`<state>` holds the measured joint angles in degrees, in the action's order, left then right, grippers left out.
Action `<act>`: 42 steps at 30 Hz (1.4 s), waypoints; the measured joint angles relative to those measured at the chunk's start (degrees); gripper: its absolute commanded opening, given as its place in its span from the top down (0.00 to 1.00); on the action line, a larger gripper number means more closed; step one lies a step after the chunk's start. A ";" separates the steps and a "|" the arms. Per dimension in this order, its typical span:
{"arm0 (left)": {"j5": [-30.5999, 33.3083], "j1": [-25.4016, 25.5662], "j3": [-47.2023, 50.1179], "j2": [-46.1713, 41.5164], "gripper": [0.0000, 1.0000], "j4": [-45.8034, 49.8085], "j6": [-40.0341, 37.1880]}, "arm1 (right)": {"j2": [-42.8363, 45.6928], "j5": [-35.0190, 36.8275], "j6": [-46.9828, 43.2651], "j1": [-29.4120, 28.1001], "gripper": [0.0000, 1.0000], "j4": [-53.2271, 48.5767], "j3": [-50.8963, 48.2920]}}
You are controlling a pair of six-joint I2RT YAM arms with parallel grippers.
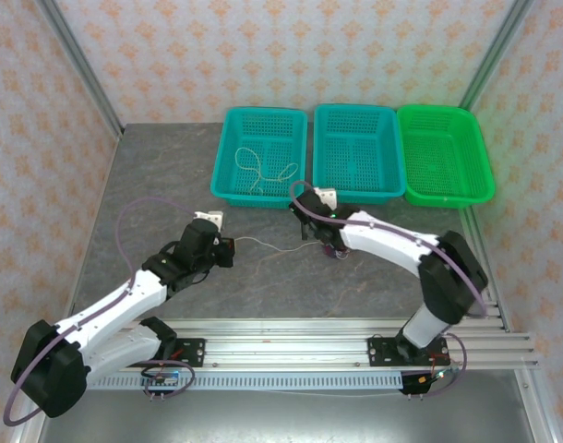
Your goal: Untangle the cables
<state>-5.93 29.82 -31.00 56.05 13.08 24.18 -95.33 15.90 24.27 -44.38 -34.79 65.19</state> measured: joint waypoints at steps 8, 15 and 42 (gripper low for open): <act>0.68 0.00 0.28 -4.72 1.00 0.68 -0.17 | -11.30 4.90 0.90 0.13 0.59 -3.02 2.95; 2.45 0.00 1.44 -7.87 1.00 2.40 -0.17 | -13.27 4.24 2.62 1.75 1.00 -1.57 2.67; 14.10 -12.83 4.31 -11.52 1.00 15.32 10.32 | 29.59 -7.48 15.52 29.88 1.00 17.84 -34.60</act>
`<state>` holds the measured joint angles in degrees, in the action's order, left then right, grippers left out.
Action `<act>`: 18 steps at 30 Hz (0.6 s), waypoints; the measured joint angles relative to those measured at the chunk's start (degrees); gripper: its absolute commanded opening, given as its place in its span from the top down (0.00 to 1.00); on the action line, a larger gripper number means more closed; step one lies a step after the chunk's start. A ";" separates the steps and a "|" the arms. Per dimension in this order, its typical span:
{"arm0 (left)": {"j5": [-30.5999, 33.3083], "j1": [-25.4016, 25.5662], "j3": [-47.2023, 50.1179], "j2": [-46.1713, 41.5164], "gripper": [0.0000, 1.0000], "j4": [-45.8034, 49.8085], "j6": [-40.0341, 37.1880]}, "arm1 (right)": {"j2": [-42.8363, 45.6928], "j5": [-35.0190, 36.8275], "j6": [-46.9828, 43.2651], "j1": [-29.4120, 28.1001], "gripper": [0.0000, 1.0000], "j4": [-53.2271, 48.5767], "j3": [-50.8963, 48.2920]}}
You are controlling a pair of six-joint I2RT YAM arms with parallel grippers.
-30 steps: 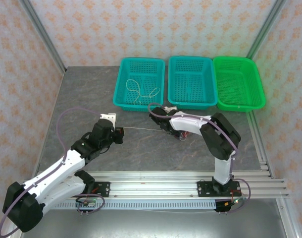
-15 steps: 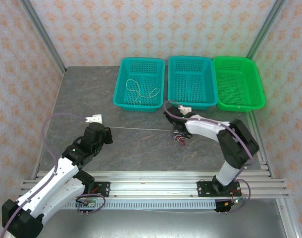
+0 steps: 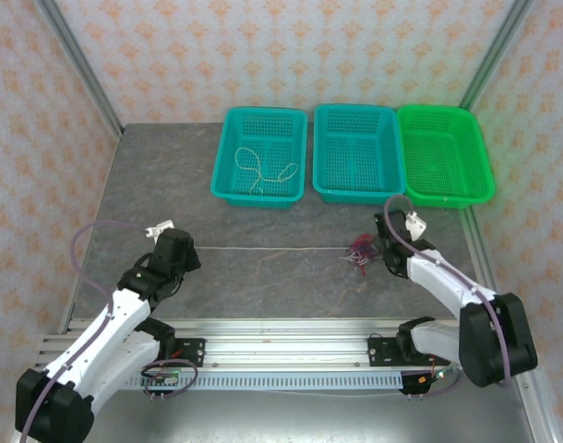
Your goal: Untangle the cables
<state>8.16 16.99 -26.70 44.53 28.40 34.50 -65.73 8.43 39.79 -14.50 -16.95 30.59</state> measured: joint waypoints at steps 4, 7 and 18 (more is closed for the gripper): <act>-5.90 -0.55 0.76 0.55 1.00 -2.73 -0.92 | 1.86 -6.27 -0.59 0.74 1.00 4.57 -0.72; -16.90 -0.46 4.74 0.55 0.88 -12.09 -1.97 | 1.20 -13.92 -1.92 0.15 1.00 9.57 -0.90; -25.68 7.63 3.15 2.47 0.43 -16.92 -10.36 | -0.61 -25.62 -7.08 -4.26 1.00 15.96 -0.76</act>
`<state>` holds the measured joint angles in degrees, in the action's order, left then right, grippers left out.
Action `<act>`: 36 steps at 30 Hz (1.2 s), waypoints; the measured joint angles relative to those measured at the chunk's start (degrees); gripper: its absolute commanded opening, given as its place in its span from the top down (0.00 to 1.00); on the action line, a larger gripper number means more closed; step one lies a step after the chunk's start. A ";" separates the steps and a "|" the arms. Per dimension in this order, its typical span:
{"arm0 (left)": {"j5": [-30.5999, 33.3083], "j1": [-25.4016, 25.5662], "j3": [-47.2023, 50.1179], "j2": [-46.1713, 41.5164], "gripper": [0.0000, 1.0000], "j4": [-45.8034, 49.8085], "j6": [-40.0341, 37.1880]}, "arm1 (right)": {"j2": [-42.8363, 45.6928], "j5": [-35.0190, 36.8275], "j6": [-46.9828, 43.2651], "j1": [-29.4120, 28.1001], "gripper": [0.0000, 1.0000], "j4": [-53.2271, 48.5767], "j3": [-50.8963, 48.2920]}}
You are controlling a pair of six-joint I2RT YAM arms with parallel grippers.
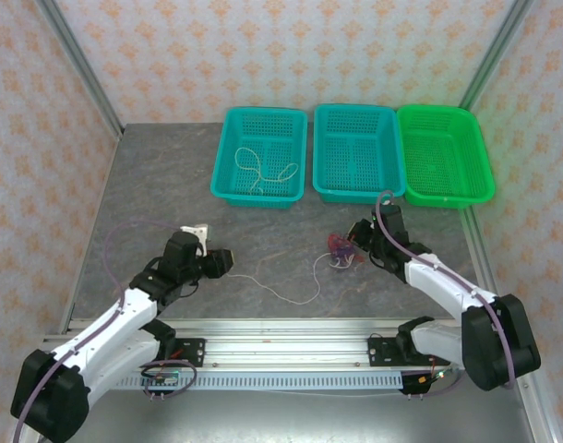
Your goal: Untangle the cables
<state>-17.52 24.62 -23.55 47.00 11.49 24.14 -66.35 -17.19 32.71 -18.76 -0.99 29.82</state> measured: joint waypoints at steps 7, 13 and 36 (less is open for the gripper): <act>-1.75 14.43 -8.70 7.56 0.42 -4.96 -4.74 | -1.95 -1.64 -1.31 -1.27 1.00 0.22 1.33; -2.03 23.32 -15.67 27.23 0.44 -12.70 -5.20 | -3.19 -2.38 -1.36 -1.60 1.00 0.42 1.79; -5.46 24.79 -32.65 62.07 1.00 -22.84 0.39 | -2.49 5.73 -2.64 -5.22 1.00 -5.49 4.37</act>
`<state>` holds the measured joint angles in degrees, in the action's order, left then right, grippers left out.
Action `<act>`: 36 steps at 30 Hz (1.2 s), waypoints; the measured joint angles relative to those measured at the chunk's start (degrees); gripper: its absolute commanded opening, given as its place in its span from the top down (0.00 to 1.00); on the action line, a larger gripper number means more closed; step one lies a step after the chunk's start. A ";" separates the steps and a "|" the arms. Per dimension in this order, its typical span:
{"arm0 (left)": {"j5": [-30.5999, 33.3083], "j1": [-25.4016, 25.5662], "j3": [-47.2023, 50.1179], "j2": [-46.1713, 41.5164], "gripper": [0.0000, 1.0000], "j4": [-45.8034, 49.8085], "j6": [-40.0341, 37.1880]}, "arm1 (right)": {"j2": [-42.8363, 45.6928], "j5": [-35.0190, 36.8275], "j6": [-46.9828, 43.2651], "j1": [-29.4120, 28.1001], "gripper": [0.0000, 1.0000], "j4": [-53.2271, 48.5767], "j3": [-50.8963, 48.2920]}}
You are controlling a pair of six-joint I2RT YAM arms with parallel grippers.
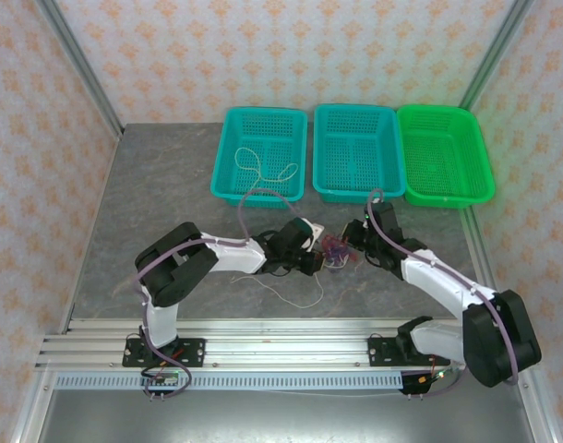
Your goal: Untangle the cables
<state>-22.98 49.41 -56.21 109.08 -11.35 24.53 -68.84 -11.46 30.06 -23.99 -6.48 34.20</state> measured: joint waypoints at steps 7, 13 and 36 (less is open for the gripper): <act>3.74 -0.02 6.43 -8.04 1.00 0.87 0.07 | -4.33 21.14 5.14 -3.65 1.00 -4.28 -1.73; 6.36 -2.36 17.03 -16.92 1.00 0.85 1.27 | 10.05 31.71 11.54 5.70 1.00 -9.09 -9.92; 7.96 -4.85 2.38 -31.43 1.00 12.13 0.37 | 11.89 15.50 5.49 0.81 0.29 -4.61 -5.35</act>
<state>-15.03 44.56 -53.82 77.65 0.78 24.91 -56.95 4.03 35.55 -23.18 -11.09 28.84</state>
